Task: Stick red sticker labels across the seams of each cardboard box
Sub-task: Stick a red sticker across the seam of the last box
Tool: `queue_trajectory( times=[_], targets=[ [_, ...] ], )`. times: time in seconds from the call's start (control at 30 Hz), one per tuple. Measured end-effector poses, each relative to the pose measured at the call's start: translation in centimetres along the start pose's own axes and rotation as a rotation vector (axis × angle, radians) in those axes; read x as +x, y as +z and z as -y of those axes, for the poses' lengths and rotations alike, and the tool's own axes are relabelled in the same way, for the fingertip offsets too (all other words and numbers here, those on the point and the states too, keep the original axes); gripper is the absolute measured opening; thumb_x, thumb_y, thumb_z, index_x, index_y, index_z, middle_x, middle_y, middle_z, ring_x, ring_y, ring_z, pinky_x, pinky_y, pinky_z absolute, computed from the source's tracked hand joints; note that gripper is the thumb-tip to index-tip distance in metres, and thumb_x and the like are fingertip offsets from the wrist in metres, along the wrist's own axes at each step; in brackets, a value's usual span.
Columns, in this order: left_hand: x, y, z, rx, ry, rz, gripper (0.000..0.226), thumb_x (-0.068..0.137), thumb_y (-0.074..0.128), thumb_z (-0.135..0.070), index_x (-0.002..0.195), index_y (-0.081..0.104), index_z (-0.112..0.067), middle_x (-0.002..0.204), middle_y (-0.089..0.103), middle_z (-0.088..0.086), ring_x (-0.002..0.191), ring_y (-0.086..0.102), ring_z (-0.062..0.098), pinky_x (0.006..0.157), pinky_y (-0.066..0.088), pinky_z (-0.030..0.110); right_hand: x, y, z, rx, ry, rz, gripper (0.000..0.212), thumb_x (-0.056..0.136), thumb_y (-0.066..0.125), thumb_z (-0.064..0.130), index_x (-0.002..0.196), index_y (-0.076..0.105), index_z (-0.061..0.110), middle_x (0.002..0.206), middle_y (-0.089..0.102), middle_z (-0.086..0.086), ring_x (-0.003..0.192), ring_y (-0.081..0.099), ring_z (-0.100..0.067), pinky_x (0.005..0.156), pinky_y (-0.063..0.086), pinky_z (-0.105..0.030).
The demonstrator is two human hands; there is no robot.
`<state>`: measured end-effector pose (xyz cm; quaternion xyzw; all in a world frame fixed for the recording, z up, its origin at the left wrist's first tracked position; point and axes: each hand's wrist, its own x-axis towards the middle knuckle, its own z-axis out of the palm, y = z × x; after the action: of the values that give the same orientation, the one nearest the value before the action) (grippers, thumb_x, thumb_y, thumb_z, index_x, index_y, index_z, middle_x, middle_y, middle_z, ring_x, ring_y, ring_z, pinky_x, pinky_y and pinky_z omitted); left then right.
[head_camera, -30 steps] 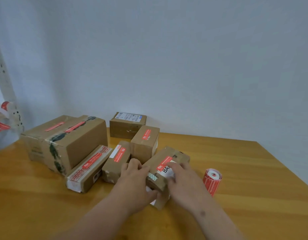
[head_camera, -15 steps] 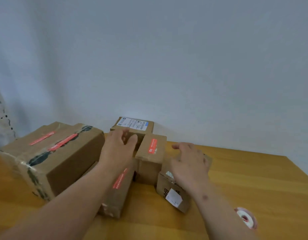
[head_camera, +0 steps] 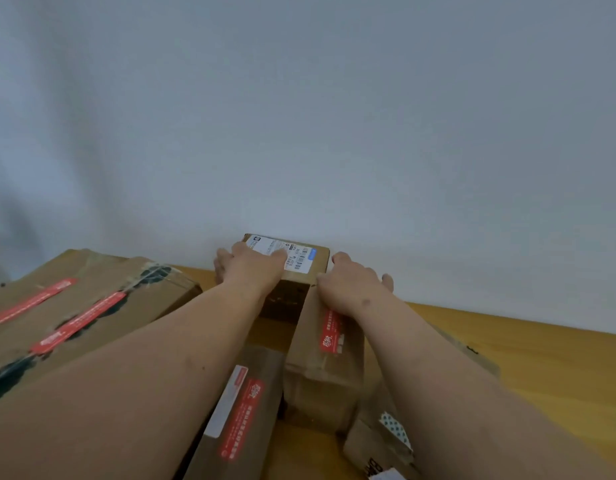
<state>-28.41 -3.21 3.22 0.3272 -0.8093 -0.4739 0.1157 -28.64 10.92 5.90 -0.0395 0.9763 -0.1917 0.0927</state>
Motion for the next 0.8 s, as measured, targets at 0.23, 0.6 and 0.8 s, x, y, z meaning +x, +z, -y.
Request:
queue_trajectory(
  times=[0.23, 0.6, 0.8],
  targets=[
    [0.5, -0.3, 0.2, 0.101, -0.055, -0.056, 0.058, 0.083, 0.056, -0.035, 0.133, 0.036, -0.013, 0.147, 0.024, 0.011, 0.134, 0.022, 0.032, 0.107, 0.034, 0.05, 0.5, 0.5, 0.8, -0.084, -0.042, 0.121, 0.034, 0.099, 0.029, 0.023, 0.122, 0.052, 0.015, 0.131, 0.054, -0.006, 0.13, 0.044, -0.027, 0.115, 0.009, -0.058],
    [-1.2, -1.9, -1.5, -0.175, 0.086, -0.098, 0.042, 0.088, 0.051, -0.011, 0.129, 0.045, -0.008, 0.13, 0.037, 0.012, 0.11, 0.051, 0.034, 0.087, 0.054, 0.041, -0.4, -0.8, 0.3, 0.393, -0.085, -0.095, 0.022, 0.086, 0.044, 0.024, 0.105, 0.052, 0.028, 0.103, 0.061, 0.003, 0.102, 0.056, -0.023, 0.102, 0.039, -0.053],
    [-5.3, -5.5, -3.6, -0.399, 0.301, -0.115, 0.04, 0.093, 0.052, -0.012, 0.131, 0.046, -0.02, 0.119, 0.05, -0.007, 0.096, 0.056, 0.011, 0.064, 0.046, 0.014, -6.1, -4.6, -0.3, 0.699, -0.243, -0.326, 0.061, 0.085, 0.049, 0.006, 0.139, 0.044, 0.036, 0.114, 0.05, 0.021, 0.112, 0.05, -0.007, 0.097, 0.043, -0.032]
  ],
)
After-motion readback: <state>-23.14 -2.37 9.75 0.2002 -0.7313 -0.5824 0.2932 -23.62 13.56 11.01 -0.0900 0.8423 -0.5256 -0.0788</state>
